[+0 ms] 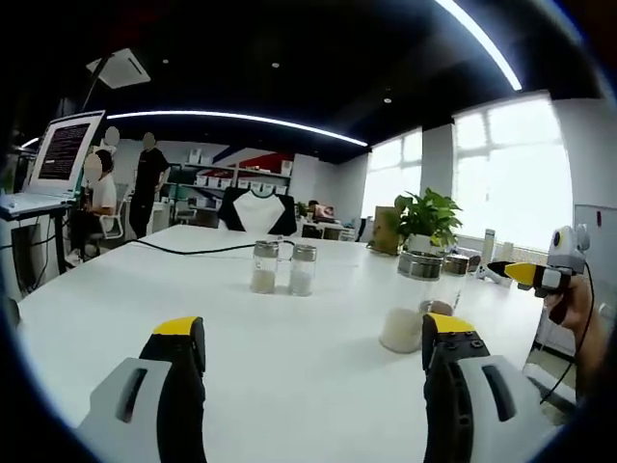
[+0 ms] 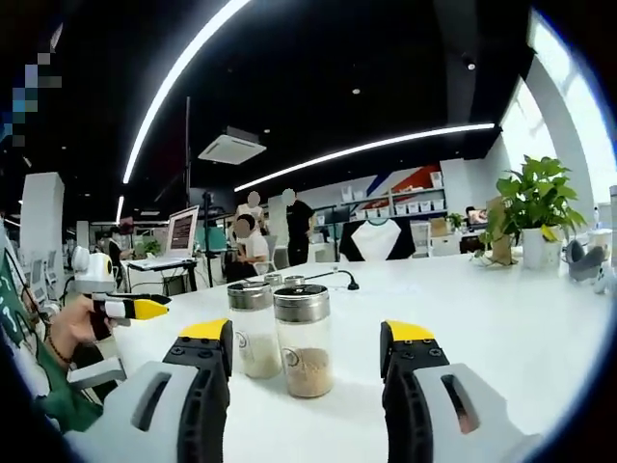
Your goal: Rotate the seasoning bottle until the label or dispensing opening points toward the visible target arrow and the bottle remains upright within the marked orientation range
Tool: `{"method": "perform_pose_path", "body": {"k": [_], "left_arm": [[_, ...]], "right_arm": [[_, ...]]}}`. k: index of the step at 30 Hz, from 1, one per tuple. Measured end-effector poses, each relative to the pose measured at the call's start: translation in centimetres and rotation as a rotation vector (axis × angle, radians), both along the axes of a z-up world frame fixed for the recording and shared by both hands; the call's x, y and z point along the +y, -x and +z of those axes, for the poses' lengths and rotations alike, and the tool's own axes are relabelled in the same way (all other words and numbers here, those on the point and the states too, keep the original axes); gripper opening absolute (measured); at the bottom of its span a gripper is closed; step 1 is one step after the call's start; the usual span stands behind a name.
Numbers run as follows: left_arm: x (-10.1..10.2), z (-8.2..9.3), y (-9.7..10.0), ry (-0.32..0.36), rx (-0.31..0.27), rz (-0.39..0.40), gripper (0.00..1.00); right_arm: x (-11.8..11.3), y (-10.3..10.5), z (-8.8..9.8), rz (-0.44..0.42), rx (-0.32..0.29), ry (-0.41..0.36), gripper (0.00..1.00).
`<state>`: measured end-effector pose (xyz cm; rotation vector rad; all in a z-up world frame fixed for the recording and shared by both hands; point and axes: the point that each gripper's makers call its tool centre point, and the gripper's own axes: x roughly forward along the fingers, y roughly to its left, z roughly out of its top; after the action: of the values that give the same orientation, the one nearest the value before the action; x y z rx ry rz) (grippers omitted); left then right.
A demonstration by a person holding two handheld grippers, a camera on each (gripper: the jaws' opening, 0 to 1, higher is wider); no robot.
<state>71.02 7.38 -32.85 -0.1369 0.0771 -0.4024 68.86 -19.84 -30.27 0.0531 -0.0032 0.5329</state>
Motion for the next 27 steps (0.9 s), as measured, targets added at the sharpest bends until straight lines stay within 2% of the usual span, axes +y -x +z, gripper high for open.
{"method": "perform_pose_path", "body": {"k": [5,10,13,16,18,20,22,27], "left_arm": [[0.0,-0.1,0.0,-0.006,-0.003,0.000,0.99],[0.4,0.2,-0.1,0.001,-0.012,0.014,0.99],[0.6,0.3,-0.2,0.000,-0.022,0.019,0.99],[0.6,0.3,-0.2,0.001,-0.021,0.017,0.99],[0.5,0.3,-0.2,0.004,-0.022,0.015,0.99],[0.4,0.3,-0.2,0.004,-0.018,0.010,0.99],[0.3,0.1,-0.2,0.011,-0.004,0.007,0.99],[0.6,0.5,-0.1,0.003,-0.014,0.017,0.99]], "right_arm": [[-0.1,-0.4,-0.3,-0.011,-0.003,-0.018,0.79],[-0.4,-0.6,-0.7,-0.038,0.001,0.038,0.88],[-0.7,-0.5,-0.2,-0.056,-0.025,0.052,0.93],[-1.1,-0.5,0.0,-0.082,-0.030,0.064,0.93],[-2.3,-0.7,0.6,-0.147,-0.064,0.071,0.92],[-2.3,-0.5,0.6,-0.149,-0.069,0.111,1.00],[-2.5,-0.8,0.7,-0.164,-0.072,0.125,1.00],[-2.5,-0.9,0.9,-0.147,-0.069,0.074,1.00]]}}
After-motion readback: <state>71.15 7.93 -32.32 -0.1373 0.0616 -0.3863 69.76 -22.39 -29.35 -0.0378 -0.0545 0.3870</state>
